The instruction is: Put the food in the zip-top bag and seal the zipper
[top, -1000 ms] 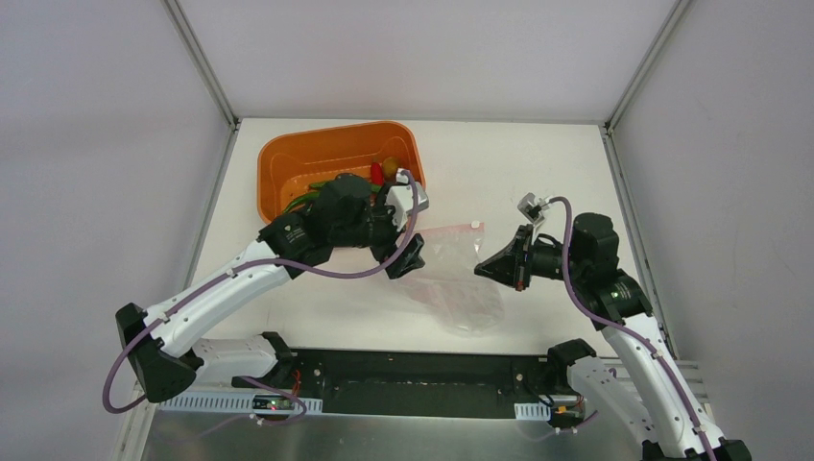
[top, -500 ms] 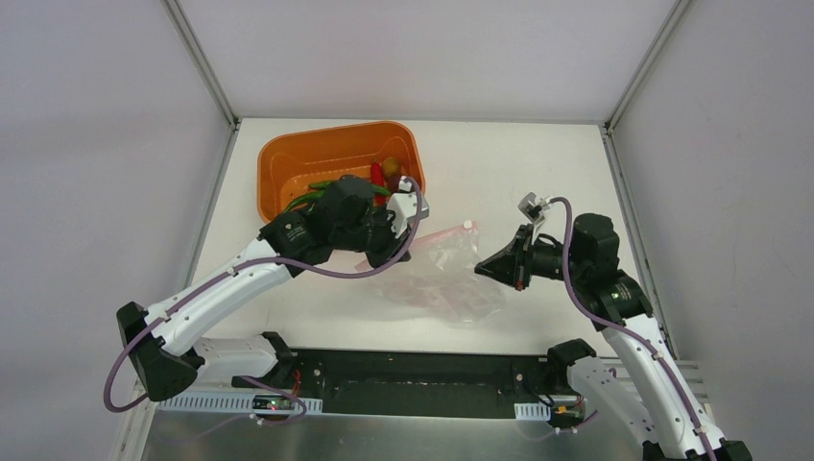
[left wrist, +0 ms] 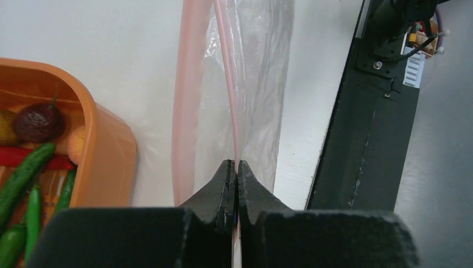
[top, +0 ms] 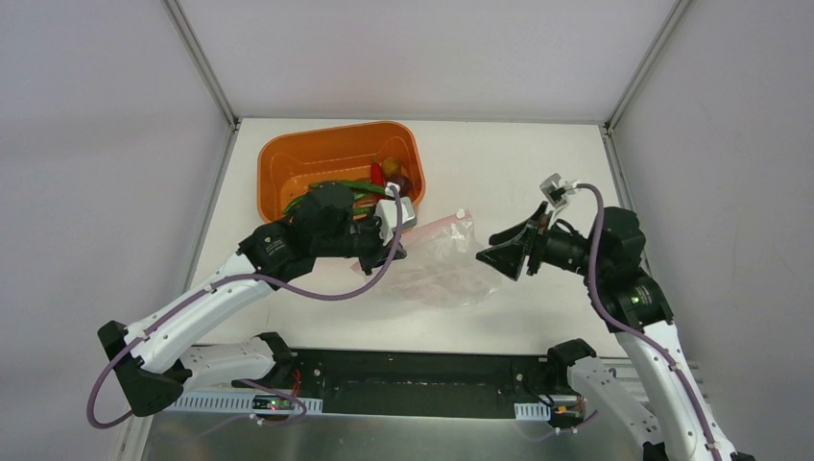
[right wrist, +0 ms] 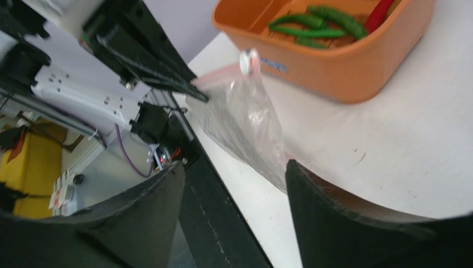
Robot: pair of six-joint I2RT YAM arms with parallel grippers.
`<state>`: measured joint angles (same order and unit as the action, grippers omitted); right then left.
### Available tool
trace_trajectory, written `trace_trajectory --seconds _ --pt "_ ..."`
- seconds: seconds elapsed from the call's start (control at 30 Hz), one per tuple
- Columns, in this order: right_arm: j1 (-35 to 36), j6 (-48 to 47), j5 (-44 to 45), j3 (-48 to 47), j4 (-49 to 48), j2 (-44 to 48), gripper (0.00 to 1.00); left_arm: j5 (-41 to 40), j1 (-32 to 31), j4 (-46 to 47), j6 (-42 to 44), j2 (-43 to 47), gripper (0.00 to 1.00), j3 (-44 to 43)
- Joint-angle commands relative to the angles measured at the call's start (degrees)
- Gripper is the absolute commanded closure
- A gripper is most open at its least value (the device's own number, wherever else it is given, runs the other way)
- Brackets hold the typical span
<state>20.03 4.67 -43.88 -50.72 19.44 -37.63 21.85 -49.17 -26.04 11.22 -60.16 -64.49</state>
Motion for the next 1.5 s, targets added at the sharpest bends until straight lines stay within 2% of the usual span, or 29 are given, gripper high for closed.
trace_trajectory --seconds 0.0,0.07,0.3,0.43,0.53,0.63,0.73,0.87,1.13,1.2,1.4,1.47 --pt "0.2 5.3 9.0 -8.5 -2.3 2.4 0.23 -2.6 -2.0 2.6 8.4 3.4 1.00 0.4" --pt "0.3 5.8 9.9 -11.1 -1.8 1.7 0.19 -4.4 -3.9 1.3 11.7 3.7 1.00 -0.6" --pt "0.3 6.9 11.9 -18.9 3.9 -6.6 0.18 -16.8 -15.4 -9.7 23.0 0.2 1.00 -9.1" --pt "0.3 3.4 -0.5 -22.1 10.3 -13.8 0.28 -24.3 -20.8 -15.7 25.5 -3.6 1.00 -13.5" --pt "0.5 3.5 -5.2 -21.5 10.5 -17.2 0.36 -27.3 -23.3 -15.8 26.3 -4.7 1.00 -13.9" --pt "2.1 3.2 -8.8 -19.7 8.7 -18.0 0.36 -28.7 -24.5 -13.8 26.5 -5.2 1.00 -12.6" --pt "5.4 1.3 -7.5 -19.5 10.3 -18.0 0.36 -30.4 -25.2 -13.4 26.5 -5.7 1.00 -12.1" --pt "11.4 -0.9 -0.7 -20.5 14.7 -21.0 0.38 -32.2 -26.4 -12.5 27.3 -6.0 1.00 -12.1" --pt "22.1 -2.2 10.4 -21.0 14.1 -25.9 0.45 -33.2 -27.7 -12.3 28.0 -7.1 1.00 -12.3" --pt "23.4 -2.7 11.3 -21.2 14.1 -27.0 0.50 -33.3 -27.8 -12.4 28.1 -7.5 1.00 -12.3" --pt "25.1 -2.5 17.9 -19.9 11.7 -25.9 0.77 -34.0 -28.0 -12.3 26.8 -7.4 1.00 -11.9" --pt "25.1 -2.5 19.2 -18.9 11.0 -24.5 0.89 -34.1 -27.9 -11.3 25.8 -6.7 1.00 -11.0"
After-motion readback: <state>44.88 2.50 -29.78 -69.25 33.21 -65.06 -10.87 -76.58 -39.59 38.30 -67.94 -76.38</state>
